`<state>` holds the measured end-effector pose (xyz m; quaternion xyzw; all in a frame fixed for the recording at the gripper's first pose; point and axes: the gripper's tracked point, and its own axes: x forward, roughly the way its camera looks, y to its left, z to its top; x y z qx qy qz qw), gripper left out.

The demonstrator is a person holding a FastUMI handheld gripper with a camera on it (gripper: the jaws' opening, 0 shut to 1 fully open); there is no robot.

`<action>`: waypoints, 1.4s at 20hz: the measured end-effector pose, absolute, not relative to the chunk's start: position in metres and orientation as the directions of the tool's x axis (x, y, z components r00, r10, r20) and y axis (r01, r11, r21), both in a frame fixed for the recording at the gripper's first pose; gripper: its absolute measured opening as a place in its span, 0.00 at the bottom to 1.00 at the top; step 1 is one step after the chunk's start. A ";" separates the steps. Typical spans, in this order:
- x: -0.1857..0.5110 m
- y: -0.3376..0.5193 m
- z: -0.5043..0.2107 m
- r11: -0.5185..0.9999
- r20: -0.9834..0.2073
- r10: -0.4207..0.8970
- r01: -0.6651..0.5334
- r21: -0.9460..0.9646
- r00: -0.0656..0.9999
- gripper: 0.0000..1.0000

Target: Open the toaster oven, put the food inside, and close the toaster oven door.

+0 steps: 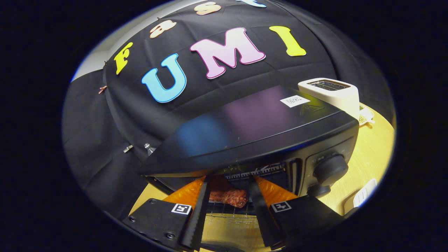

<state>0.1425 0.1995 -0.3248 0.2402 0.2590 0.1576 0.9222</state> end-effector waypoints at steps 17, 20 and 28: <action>0.026 0.197 -0.288 0.936 -0.556 0.293 -0.114 0.333 0.778 0.98; -0.003 0.212 -0.301 0.948 -0.601 0.290 -0.135 0.289 0.745 0.98; -0.068 0.244 -0.368 0.955 -0.756 0.295 -0.145 0.260 0.584 0.98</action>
